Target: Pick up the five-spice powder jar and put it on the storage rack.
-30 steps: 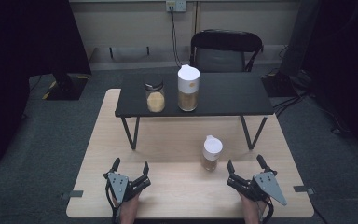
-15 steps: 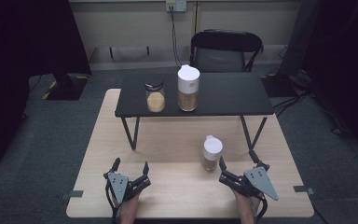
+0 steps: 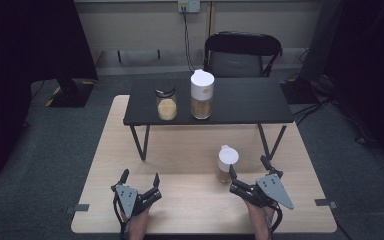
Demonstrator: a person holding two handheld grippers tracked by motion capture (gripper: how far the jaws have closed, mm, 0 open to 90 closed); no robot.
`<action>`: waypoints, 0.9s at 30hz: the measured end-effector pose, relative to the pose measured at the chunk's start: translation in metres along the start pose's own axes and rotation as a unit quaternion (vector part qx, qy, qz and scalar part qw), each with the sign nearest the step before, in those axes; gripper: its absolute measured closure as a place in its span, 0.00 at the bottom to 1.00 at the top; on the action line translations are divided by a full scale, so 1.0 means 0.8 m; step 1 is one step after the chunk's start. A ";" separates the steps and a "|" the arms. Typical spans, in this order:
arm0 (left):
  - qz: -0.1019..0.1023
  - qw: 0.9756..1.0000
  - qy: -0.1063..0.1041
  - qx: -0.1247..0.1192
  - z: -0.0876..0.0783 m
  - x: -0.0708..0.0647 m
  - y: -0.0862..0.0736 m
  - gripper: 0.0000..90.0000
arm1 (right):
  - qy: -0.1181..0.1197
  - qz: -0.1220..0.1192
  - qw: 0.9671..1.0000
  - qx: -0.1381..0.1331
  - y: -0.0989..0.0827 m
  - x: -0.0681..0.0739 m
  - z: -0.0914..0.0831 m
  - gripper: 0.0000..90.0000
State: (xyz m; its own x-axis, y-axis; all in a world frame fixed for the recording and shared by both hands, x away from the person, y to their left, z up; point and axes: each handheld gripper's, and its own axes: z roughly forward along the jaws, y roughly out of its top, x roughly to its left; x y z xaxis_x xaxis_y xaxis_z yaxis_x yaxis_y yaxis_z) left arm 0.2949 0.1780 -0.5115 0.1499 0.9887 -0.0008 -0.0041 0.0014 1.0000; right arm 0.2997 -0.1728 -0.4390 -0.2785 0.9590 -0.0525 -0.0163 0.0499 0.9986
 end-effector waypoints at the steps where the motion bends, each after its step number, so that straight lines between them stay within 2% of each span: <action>1: 0.000 1.000 0.000 0.000 0.000 0.000 0.000 0.01 | 0.001 -0.004 1.000 0.003 0.000 0.001 0.001 0.01; 6: 0.000 1.000 0.000 0.000 0.000 0.000 0.000 0.01 | 0.004 -0.005 1.000 0.011 -0.005 0.004 0.002 0.02; 14: 0.000 1.000 0.000 0.000 0.000 0.000 0.000 0.01 | 0.000 0.018 1.000 0.007 -0.001 -0.004 0.003 0.03; 27: 0.000 1.000 0.000 0.000 0.000 0.000 0.000 0.01 | 0.018 0.013 1.000 0.022 -0.011 0.008 0.013 0.05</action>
State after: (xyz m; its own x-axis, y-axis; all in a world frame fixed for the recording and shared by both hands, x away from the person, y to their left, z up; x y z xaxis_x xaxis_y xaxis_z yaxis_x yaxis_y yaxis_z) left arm 0.2949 0.1780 -0.5115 0.1500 0.9887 -0.0009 -0.0044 0.0016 1.0000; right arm 0.3082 -0.1637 -0.4482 -0.3124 0.9496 -0.0261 0.0335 0.0384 0.9987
